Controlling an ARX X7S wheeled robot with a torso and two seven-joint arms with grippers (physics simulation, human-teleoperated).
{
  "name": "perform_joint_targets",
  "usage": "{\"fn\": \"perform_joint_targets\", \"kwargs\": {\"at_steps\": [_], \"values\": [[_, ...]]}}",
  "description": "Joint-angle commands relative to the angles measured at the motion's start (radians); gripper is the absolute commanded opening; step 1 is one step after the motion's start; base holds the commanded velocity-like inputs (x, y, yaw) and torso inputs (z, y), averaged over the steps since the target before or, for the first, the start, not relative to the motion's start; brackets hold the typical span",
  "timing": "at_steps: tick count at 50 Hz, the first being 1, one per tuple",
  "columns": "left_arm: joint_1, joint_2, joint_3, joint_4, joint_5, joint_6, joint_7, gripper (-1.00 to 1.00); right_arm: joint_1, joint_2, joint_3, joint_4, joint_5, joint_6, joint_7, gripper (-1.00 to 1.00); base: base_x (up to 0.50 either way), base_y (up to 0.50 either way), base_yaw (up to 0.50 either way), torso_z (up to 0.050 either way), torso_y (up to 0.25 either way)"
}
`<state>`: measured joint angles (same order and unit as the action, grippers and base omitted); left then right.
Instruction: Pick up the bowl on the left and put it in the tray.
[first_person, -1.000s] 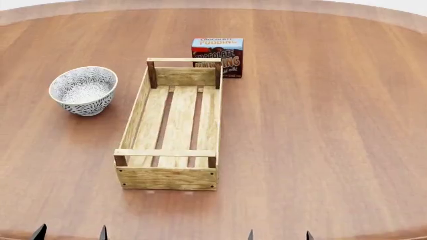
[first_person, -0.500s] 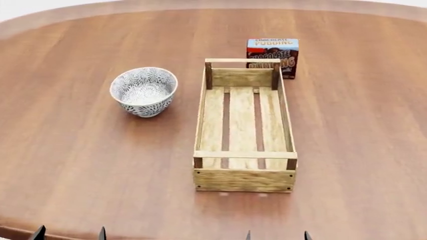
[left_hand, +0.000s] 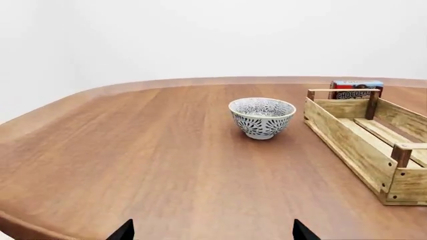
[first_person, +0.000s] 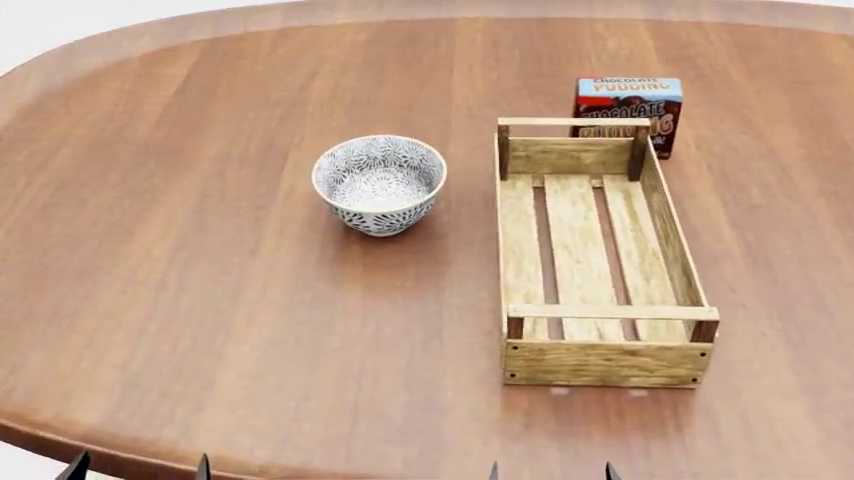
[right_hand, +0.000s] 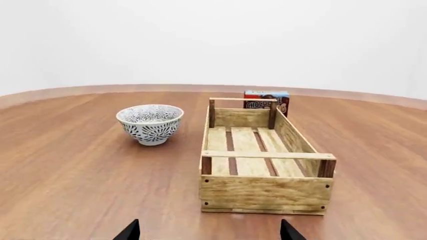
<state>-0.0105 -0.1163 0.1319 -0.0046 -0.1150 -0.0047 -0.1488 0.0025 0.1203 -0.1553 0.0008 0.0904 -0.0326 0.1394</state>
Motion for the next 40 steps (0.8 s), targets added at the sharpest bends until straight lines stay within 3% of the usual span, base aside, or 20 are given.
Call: {"fn": "perform_joint_targets", "kwargs": {"at_steps": [1,13,40], "values": [[-0.003,-0.008,0.011,-0.001,-0.013,-0.002,-0.011,1.0,0.0,0.012,-0.015,-0.005,-0.002,-0.002,0.013,1.0,0.0,0.0,0.0,0.0,0.0],[-0.004,-0.016,0.021,-0.003,-0.022,-0.001,-0.021,1.0,-0.005,0.02,-0.02,-0.007,0.015,-0.028,0.018,1.0,0.02,0.0,0.0,0.0,0.0],[-0.007,-0.031,0.038,-0.005,-0.042,0.0,-0.04,1.0,0.0,0.035,-0.037,-0.005,0.038,-0.021,0.036,1.0,0.5,0.0,0.0,0.0,0.0]]}}
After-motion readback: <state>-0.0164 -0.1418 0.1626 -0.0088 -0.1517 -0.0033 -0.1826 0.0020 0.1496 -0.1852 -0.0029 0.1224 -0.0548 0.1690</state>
